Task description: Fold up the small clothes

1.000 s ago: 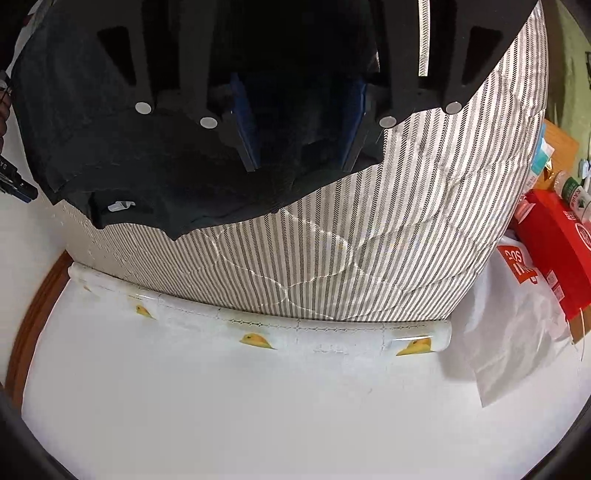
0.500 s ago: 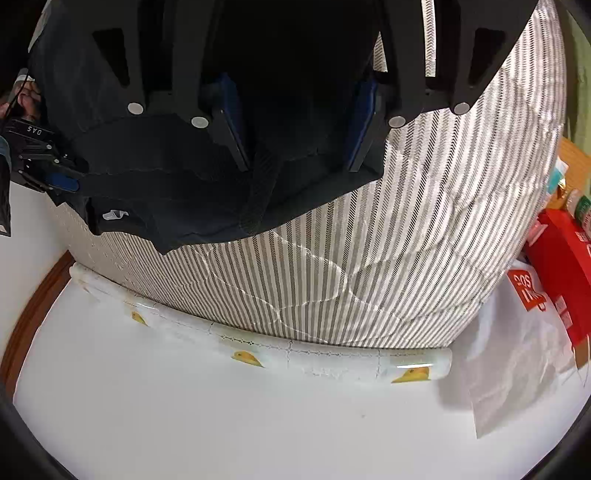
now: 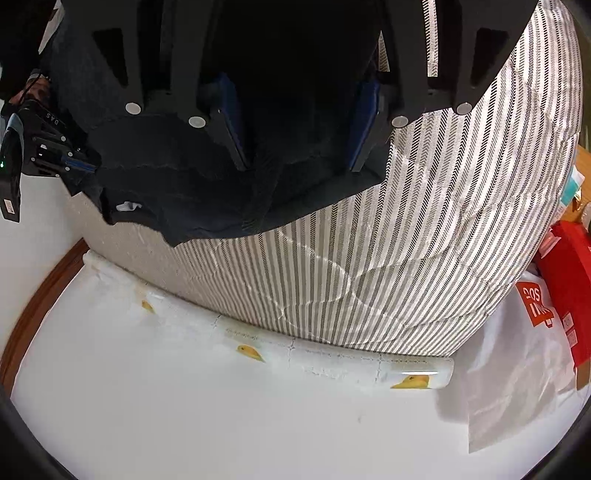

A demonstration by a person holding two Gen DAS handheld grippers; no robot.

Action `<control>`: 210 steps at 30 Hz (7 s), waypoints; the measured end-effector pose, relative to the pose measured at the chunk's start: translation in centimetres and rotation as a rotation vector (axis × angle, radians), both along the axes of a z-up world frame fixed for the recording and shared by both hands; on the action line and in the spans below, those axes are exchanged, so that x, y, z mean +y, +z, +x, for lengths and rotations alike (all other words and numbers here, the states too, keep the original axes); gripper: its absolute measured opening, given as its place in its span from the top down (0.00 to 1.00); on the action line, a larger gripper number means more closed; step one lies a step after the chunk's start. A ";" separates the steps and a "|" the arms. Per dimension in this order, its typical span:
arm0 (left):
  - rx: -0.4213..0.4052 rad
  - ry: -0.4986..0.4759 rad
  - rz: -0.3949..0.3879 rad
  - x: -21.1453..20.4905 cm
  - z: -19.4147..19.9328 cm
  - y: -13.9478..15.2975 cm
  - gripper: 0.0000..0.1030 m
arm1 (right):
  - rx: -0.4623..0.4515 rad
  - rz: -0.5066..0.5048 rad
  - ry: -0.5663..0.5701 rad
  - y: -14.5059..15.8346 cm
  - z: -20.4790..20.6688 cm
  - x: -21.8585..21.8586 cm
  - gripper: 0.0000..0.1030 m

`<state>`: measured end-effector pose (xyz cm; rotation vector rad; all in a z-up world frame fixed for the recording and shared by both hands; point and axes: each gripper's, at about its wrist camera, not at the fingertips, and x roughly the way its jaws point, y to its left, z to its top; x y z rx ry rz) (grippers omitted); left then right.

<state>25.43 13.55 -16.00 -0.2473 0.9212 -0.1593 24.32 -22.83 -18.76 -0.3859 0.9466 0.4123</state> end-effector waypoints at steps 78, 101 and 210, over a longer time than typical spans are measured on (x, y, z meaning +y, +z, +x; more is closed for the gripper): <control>-0.038 0.285 -0.382 2.7 -20.1 -2.4 0.62 | -0.152 0.267 -0.536 4.5 -22.2 -16.1 0.40; -0.315 -0.238 -0.058 -22.8 -17.6 14.3 0.82 | -0.241 0.344 -0.621 7.4 -27.8 -21.9 0.40; -0.132 -0.476 0.019 -24.0 -18.4 3.3 0.35 | -0.143 0.086 -0.609 1.2 -23.7 -24.4 0.70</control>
